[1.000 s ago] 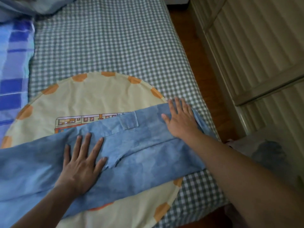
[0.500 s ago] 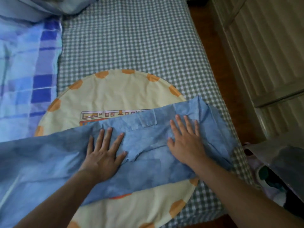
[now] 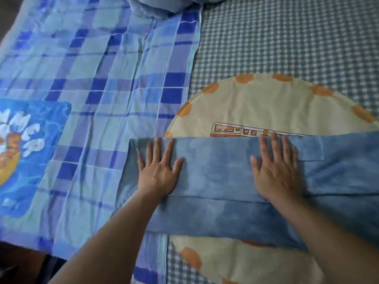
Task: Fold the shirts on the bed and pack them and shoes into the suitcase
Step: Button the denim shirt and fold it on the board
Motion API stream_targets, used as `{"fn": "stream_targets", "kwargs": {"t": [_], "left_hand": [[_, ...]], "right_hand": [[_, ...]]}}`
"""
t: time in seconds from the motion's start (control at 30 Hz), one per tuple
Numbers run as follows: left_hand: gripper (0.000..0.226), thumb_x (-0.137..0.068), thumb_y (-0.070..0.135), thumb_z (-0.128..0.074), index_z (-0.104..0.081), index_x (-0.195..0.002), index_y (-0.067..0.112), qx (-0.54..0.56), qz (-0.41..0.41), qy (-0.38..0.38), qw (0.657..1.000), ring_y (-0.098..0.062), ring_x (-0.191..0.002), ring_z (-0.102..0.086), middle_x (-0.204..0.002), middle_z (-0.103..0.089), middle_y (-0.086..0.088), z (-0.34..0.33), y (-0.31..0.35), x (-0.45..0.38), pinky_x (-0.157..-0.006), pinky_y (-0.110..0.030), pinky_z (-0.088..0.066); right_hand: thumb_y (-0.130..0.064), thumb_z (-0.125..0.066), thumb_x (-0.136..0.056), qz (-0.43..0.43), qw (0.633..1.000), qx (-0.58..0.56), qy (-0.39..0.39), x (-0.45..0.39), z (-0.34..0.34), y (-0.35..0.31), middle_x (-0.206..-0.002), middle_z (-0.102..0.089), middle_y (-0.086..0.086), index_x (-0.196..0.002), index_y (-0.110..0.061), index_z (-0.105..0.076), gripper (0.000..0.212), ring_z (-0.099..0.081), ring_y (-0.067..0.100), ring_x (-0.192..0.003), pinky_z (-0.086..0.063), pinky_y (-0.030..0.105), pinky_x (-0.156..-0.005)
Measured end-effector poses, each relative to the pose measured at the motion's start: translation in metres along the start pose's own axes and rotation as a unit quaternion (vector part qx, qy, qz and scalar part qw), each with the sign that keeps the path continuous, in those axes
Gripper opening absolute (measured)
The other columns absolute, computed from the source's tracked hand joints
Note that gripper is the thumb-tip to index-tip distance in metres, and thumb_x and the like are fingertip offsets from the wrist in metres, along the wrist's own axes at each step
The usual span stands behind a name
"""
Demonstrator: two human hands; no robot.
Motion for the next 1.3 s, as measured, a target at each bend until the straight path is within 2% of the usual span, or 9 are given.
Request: {"fn": "stream_targets", "kwargs": {"t": [0.23, 0.37, 0.47, 0.57, 0.67, 0.8, 1.0, 1.17, 1.3], "left_hand": [[0.075, -0.097, 0.065, -0.018, -0.005, -0.162, 0.03, -0.051, 0.013, -0.028, 0.998, -0.026, -0.156, 0.013, -0.17, 0.006, 0.0, 0.007, -0.055, -0.003, -0.122, -0.058, 0.008], [0.083, -0.092, 0.046, -0.051, -0.016, -0.161, 0.013, -0.081, -0.188, 0.058, 0.977, -0.032, -0.156, -0.004, -0.168, -0.014, -0.013, 0.069, 0.031, -0.008, -0.126, -0.051, -0.002], [0.065, -0.098, 0.043, -0.048, -0.032, -0.155, 0.016, -0.059, -0.289, 0.033, 0.955, -0.031, -0.14, -0.041, -0.151, -0.045, -0.01, 0.082, 0.09, -0.032, -0.115, -0.047, -0.031], [0.054, -0.097, 0.051, -0.054, -0.044, -0.142, 0.022, -0.061, -0.247, -0.098, 0.962, -0.032, -0.125, -0.05, -0.139, -0.049, -0.007, 0.066, 0.098, -0.068, -0.099, -0.046, -0.044], [0.039, -0.093, 0.04, -0.068, -0.054, -0.124, 0.02, -0.048, -0.198, -0.209, 0.957, -0.031, -0.108, -0.058, -0.126, -0.06, -0.01, 0.056, 0.069, -0.079, -0.09, -0.038, -0.048], [0.025, -0.09, 0.038, -0.067, -0.06, -0.11, 0.024, -0.128, -0.143, -0.234, 0.953, -0.028, -0.108, -0.062, -0.12, -0.066, -0.008, 0.047, 0.007, -0.058, -0.087, -0.032, -0.048], [0.021, -0.083, 0.031, -0.078, -0.059, -0.088, 0.021, 0.141, -0.005, -0.249, 0.958, -0.021, -0.079, -0.062, -0.08, -0.061, 0.005, 0.011, -0.017, 0.053, -0.063, -0.03, -0.04], [0.026, -0.081, 0.024, -0.077, -0.057, -0.098, 0.023, 0.332, 0.056, -0.254, 0.907, -0.014, -0.076, -0.069, -0.086, -0.071, 0.003, -0.039, 0.036, 0.183, -0.068, -0.038, -0.056], [0.016, -0.092, 0.023, -0.06, -0.064, -0.099, 0.01, 0.191, -0.054, -0.49, 0.849, -0.025, -0.075, -0.076, -0.088, -0.075, -0.008, -0.049, 0.06, 0.247, -0.06, -0.027, -0.057]], "right_hand": [[-0.045, -0.033, -0.1, -0.003, 1.0, 0.003, 0.025, 0.002, 0.012, -0.012, -0.163, -0.025, 0.019, -0.155, -0.012, -0.037, 0.064, -0.019, 0.04, -0.151, -0.017, 0.059, -0.121], [-0.044, -0.05, -0.096, 0.078, 0.995, -0.019, 0.061, 0.067, 0.058, -0.043, -0.164, -0.025, 0.018, -0.151, -0.014, -0.045, 0.064, -0.018, 0.042, -0.152, -0.019, 0.061, -0.119], [-0.059, -0.057, -0.08, 0.102, 0.994, -0.018, -0.041, 0.133, 0.039, -0.047, -0.168, -0.014, 0.013, -0.157, -0.019, -0.033, 0.09, -0.013, 0.039, -0.154, -0.023, 0.061, -0.118], [-0.06, -0.057, -0.069, 0.145, 0.978, 0.025, -0.148, 0.142, 0.016, -0.03, -0.169, 0.004, 0.006, -0.161, -0.026, -0.007, 0.11, -0.001, 0.035, -0.155, -0.022, 0.062, -0.119], [-0.04, -0.049, -0.085, 0.192, 0.967, 0.081, -0.145, 0.134, 0.013, -0.028, -0.169, -0.009, 0.011, -0.161, -0.021, -0.012, 0.087, -0.007, 0.038, -0.155, -0.025, 0.062, -0.116], [-0.023, -0.034, -0.093, 0.205, 0.964, 0.138, -0.099, 0.111, 0.013, -0.016, -0.161, -0.034, 0.016, -0.153, -0.015, -0.034, 0.061, -0.031, 0.039, -0.148, -0.045, 0.06, -0.102], [-0.013, -0.043, -0.094, 0.344, 0.898, 0.265, -0.067, -0.02, 0.04, 0.036, -0.161, -0.034, 0.013, -0.155, -0.02, -0.038, 0.061, -0.036, 0.041, -0.145, -0.031, 0.056, -0.114], [-0.018, -0.064, -0.094, 0.285, 0.914, 0.263, -0.115, -0.045, 0.063, 0.041, -0.169, -0.004, 0.015, -0.161, -0.026, -0.016, 0.082, -0.003, 0.044, -0.153, -0.004, 0.059, -0.121], [-0.011, -0.053, -0.096, 0.255, 0.959, 0.12, -0.025, 0.019, 0.087, 0.039, -0.163, -0.022, 0.024, -0.151, -0.012, -0.041, 0.056, -0.017, 0.048, -0.149, -0.022, 0.063, -0.118]]}}
Point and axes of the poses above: each hand's wrist, its own x-axis away from the middle knuckle, its own z-axis out of the back of the hand, y = z × x, the point moved 9 cm from there along -x, towards the middle knuckle
